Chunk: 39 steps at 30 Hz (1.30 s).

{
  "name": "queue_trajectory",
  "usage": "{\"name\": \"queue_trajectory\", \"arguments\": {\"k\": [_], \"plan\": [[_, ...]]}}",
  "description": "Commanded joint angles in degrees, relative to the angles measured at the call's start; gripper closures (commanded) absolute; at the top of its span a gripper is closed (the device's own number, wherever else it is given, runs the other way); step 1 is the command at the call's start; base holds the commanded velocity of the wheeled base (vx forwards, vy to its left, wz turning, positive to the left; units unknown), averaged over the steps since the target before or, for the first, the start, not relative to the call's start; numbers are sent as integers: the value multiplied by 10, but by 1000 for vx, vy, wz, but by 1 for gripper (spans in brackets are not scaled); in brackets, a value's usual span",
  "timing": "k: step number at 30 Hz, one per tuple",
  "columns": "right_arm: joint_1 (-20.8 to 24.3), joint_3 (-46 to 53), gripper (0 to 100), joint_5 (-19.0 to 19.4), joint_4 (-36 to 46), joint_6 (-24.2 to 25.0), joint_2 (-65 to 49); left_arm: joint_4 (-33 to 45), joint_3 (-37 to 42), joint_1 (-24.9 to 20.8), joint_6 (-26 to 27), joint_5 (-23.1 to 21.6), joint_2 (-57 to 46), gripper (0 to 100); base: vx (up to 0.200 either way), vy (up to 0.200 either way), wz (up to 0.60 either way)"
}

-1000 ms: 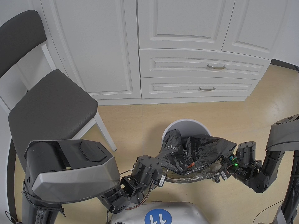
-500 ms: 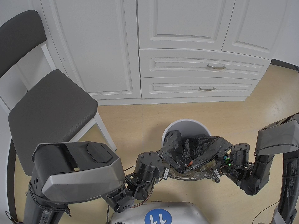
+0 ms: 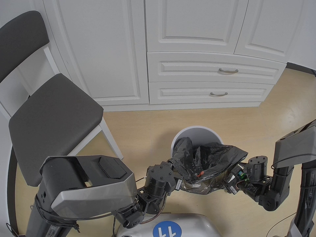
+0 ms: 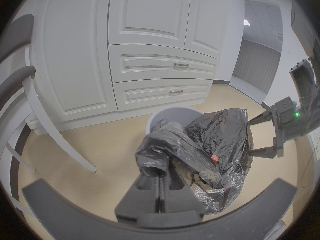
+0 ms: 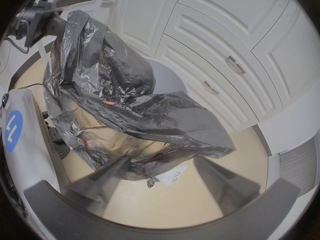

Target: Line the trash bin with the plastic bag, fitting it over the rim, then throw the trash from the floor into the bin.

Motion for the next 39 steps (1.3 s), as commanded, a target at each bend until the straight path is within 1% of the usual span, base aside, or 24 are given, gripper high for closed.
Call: {"name": "queue_trajectory", "arguments": {"k": [1,3,9,14,17,19,21,23,25,30,32,36,39], "plan": [[-2,21,0,4,-10,-1,-31,-1,1,3,0,0,-2,100,0,0,0],[-1,46,0,6,-30,-5,-62,-1,2,7,0,0,-11,100,0,0,0],[12,69,0,8,-33,-6,-113,-1,2,10,0,0,-22,100,0,0,0],[31,83,0,27,-33,-6,-145,-1,6,12,0,0,-27,100,0,0,0],[42,79,0,45,-32,-6,-126,-1,6,13,1,-1,-26,100,0,0,0],[42,77,0,65,-35,-14,-94,-1,6,13,1,-1,-25,100,0,0,0],[35,74,0,96,-46,-41,-57,-1,7,13,0,0,-24,100,0,0,0],[30,68,0,115,-58,-63,-24,-2,8,13,0,0,-25,100,0,0,0],[25,61,0,120,-58,-73,0,-1,8,13,1,-1,-25,100,0,0,0],[23,34,0,122,-58,-80,23,-2,8,16,1,-1,-26,100,0,0,0],[22,-1,0,122,-58,-79,35,-2,8,16,1,-1,-26,100,0,0,0],[14,-18,0,123,-58,-79,33,-2,9,16,1,-1,-26,100,0,0,0],[0,-17,0,124,-58,-78,11,-2,8,19,1,-1,-26,100,0,0,0]]}}
